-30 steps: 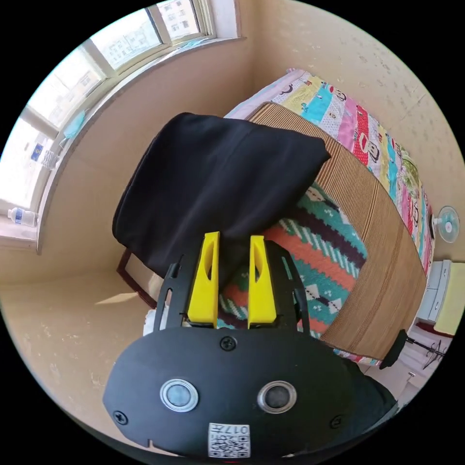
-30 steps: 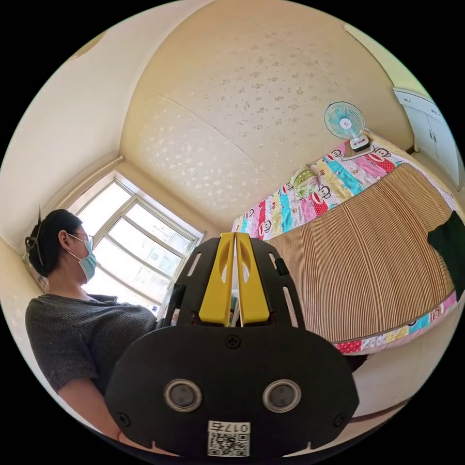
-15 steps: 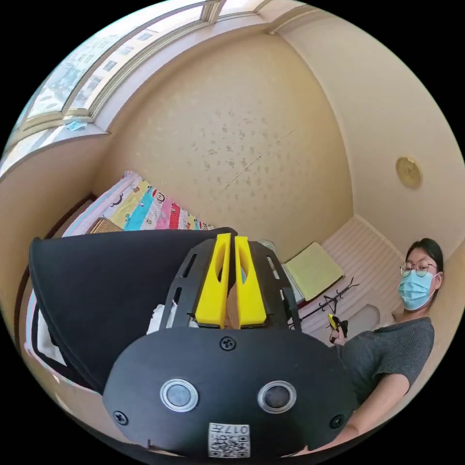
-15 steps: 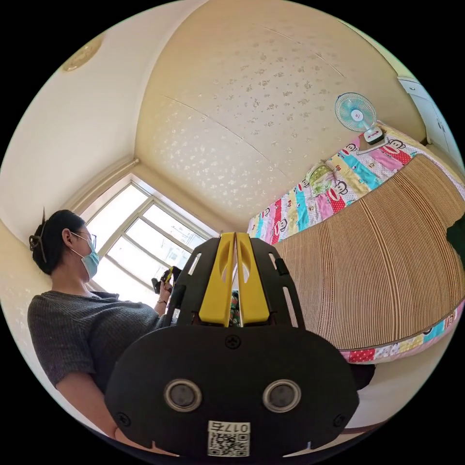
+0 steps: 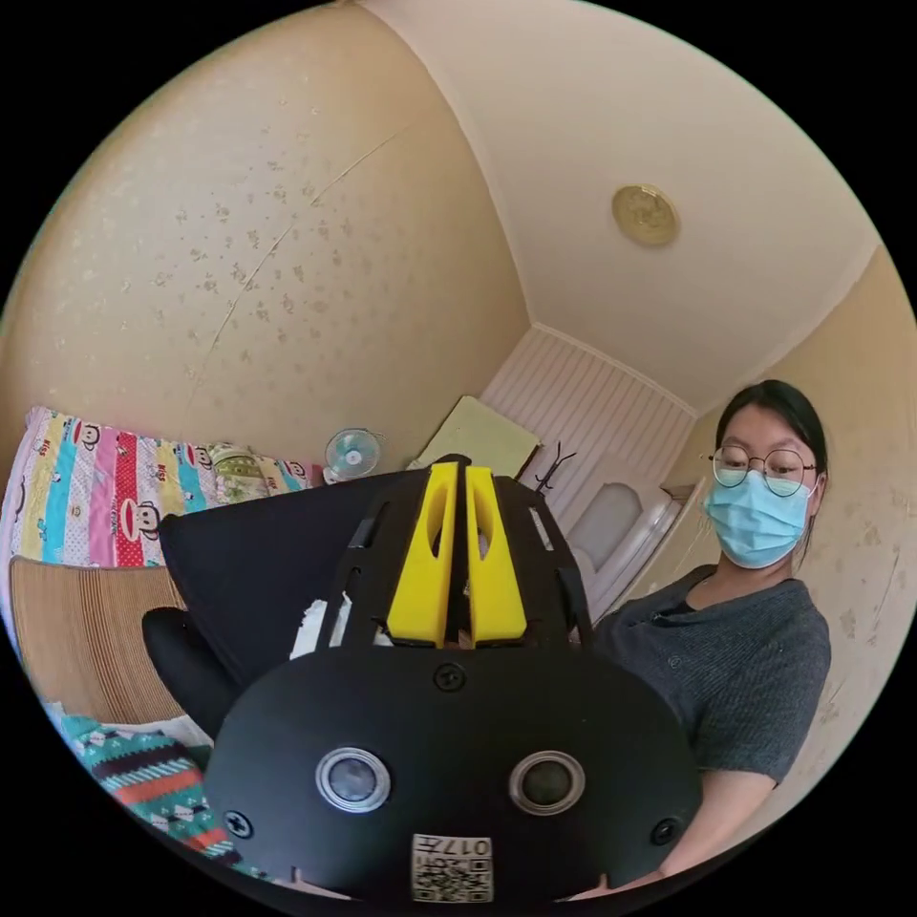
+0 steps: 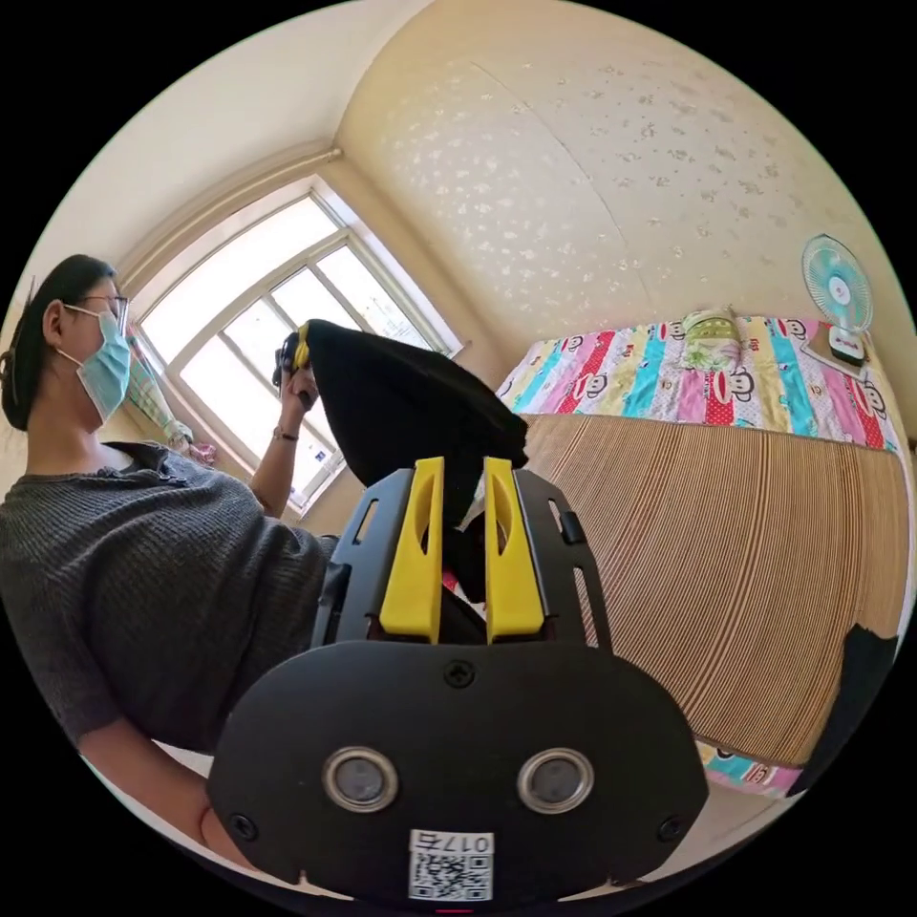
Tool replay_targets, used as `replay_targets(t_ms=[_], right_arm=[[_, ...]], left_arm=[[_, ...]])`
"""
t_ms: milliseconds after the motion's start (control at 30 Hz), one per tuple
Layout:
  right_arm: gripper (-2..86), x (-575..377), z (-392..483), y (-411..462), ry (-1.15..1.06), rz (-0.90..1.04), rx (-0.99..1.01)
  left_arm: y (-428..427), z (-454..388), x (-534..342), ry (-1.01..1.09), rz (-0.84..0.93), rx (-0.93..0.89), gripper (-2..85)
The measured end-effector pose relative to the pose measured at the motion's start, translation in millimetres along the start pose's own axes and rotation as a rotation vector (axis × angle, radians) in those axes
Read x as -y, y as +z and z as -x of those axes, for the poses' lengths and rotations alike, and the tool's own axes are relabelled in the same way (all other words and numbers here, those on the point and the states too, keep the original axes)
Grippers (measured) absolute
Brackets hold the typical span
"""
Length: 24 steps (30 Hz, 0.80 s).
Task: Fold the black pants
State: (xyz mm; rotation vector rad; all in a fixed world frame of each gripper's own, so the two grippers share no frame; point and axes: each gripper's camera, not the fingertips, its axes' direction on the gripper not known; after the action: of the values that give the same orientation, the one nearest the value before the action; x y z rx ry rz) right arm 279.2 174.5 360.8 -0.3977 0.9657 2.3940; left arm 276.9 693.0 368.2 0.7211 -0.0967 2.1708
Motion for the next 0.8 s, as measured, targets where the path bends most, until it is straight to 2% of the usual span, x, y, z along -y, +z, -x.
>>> replay_targets(t_ms=[133, 200, 300, 467, 667, 800], right_arm=[[11.6, 18.7, -20.6, -2.1, -0.018, 0.027, 0.102], [12.9, 20.7, -39.0, -10.3, 0.017, 0.004, 0.163], [15.6, 17.6, -83.7, -29.4, 0.149, -0.016, 0.273], [17.8, -13.6, -139.9, -85.6, 0.256, -0.093, 0.345], [20.7, -60.1, -199.4, -120.8, 0.353, -0.160, 0.404], [23.3, -85.2, -239.2, -127.0, 0.451, -0.179, 0.454]], left_arm=[[64.1, -17.7, -19.7, 0.048, 0.067, -0.139, -0.8], [104.2, -27.3, -36.4, 0.053, 0.082, -0.302, -0.9], [133.9, -32.9, -53.7, 0.024, 0.063, -0.425, -0.9], [163.7, -55.0, -58.8, 0.090, 0.072, -0.526, -1.0], [206.8, -109.5, -52.8, 0.274, 0.109, -0.648, -1.0], [226.1, -102.0, -46.4, 0.240, 0.032, -0.707, -1.0]])
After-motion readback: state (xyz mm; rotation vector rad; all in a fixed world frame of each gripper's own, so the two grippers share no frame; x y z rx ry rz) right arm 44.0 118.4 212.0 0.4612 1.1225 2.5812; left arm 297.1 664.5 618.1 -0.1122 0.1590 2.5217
